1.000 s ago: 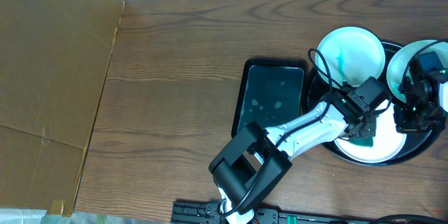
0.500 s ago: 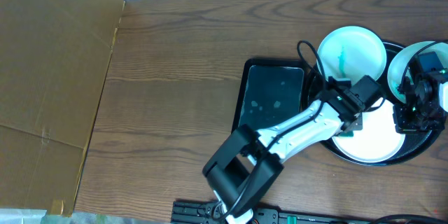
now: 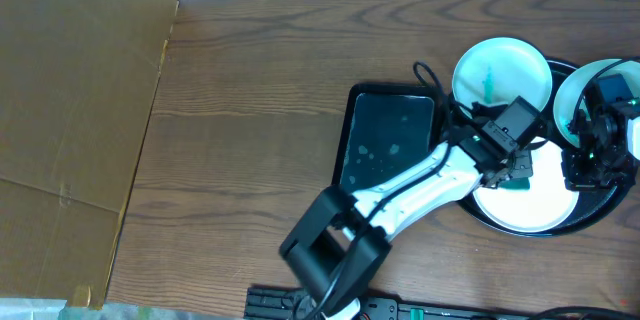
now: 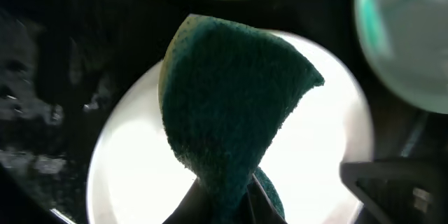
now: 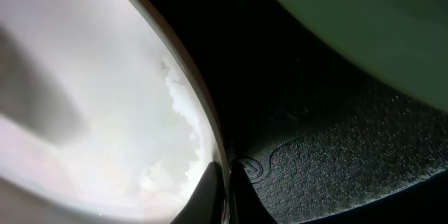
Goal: Clean dirty plates on tray and stack at the side
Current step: 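Scrub the plate surface with the sponge using the left gripper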
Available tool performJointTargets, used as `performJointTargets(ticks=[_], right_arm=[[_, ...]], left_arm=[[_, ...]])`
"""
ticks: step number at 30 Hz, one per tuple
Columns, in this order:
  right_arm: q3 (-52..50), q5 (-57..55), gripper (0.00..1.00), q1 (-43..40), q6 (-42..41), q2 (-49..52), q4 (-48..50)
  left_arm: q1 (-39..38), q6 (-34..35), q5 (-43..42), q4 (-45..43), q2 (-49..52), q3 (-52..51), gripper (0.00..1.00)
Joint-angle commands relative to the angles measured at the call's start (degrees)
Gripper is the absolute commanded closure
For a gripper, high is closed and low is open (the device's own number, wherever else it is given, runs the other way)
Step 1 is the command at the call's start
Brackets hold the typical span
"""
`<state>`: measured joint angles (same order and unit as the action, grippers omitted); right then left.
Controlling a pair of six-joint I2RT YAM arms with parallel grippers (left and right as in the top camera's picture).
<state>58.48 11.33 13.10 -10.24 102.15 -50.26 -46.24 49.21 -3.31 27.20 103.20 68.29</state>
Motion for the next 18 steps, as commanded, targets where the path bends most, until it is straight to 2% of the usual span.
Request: performJointTargets(ticks=[1,7,9,14,18], right_arm=[[-0.5,-0.5,0.99,0.5,0.6,0.2,-0.3],[-0.5,-0.5,0.99,0.5,0.6,0.2,-0.2],[-0.5,-0.5,0.99,0.5,0.6,0.2,-0.2],[-0.5,-0.5,0.99,0.5,0.6,0.2,-0.3],[-0.5,-0.5,0.99,0.5,0.7,0.2,-0.3]], left_arm=[[0.0,2.6,-3.6,-1.6,3.9,0.3,0.93],[-0.2,2.5,-15.1,-9.9,8.3,0.3,0.93],[-0.3,2.5,-16.2,-10.9,9.3,0.3,0.93],[-0.3,0.3,-13.9,-8.1,10.1,0.3,0.93],[-0.3,0.2,-4.8,-1.3,10.1,0.3,0.93]])
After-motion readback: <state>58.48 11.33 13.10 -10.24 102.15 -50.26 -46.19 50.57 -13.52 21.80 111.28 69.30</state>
